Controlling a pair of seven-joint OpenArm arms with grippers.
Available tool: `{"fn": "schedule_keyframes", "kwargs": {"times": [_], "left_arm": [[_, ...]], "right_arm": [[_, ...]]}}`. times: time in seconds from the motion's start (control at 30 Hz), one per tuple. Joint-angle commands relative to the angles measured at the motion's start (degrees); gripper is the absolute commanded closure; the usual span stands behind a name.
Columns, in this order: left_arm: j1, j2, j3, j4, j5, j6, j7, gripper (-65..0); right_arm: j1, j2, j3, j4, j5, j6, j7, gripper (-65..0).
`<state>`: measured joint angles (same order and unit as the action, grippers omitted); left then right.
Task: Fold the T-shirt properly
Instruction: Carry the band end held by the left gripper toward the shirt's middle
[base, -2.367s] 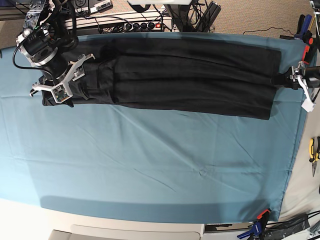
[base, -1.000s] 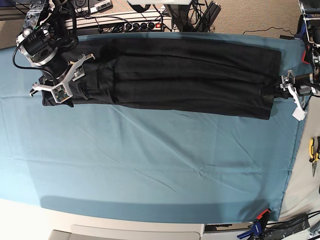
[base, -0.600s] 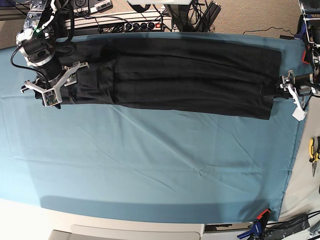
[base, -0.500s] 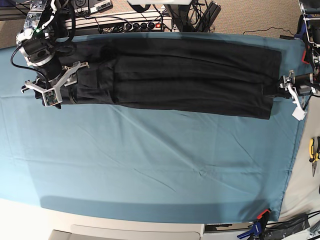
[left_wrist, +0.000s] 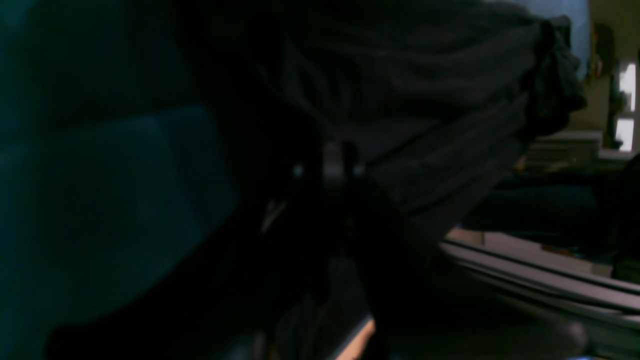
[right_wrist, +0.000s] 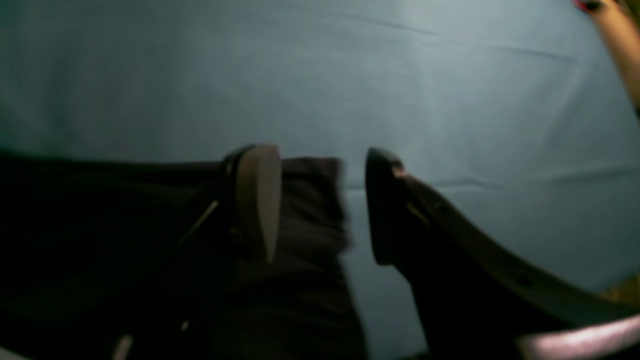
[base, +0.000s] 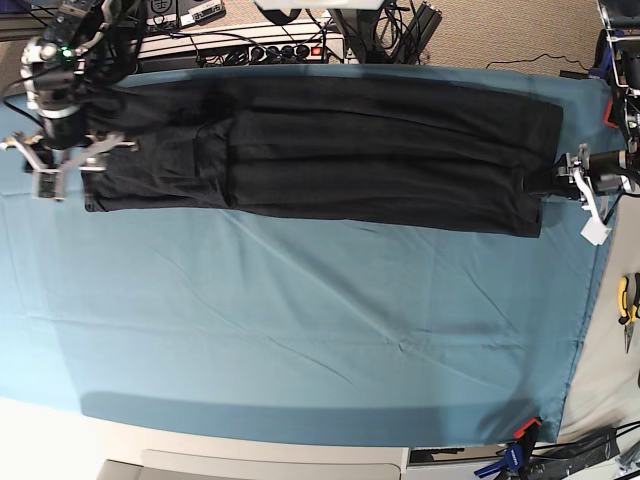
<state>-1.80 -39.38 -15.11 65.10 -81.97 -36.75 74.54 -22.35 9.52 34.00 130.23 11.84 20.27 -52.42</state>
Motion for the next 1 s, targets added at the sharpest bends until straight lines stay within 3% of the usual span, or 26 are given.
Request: {"fn": "schedule_keyframes", "kwargs": {"times": [0.0, 0.17, 0.53, 0.97], "left_arm": [[-0.90, -1.44, -0.48, 1.57, -1.60, -0.37, -0.37, 0.0], [-0.90, -1.44, -0.48, 6.43, -1.57, -0.37, 0.46, 0.0], [1.55, -0.70, -0.39, 20.24, 2.82, 0.92, -0.96, 0.0], [8.00, 10.05, -0.39, 37.86, 13.03, 3.54, -7.41, 0.0]], "right_arm": [[0.15, 0.66, 1.62, 0.90, -0.26, -1.03, 1.66, -27.9], [0.11, 0.66, 5.92, -0.13, 2.69, -1.70, 1.53, -27.9], [0.31, 0.68, 5.70, -16.46, 5.27, -1.64, 1.90, -27.9], [0.31, 0.68, 5.70, -17.86, 5.27, -1.49, 1.92, -27.9]]}}
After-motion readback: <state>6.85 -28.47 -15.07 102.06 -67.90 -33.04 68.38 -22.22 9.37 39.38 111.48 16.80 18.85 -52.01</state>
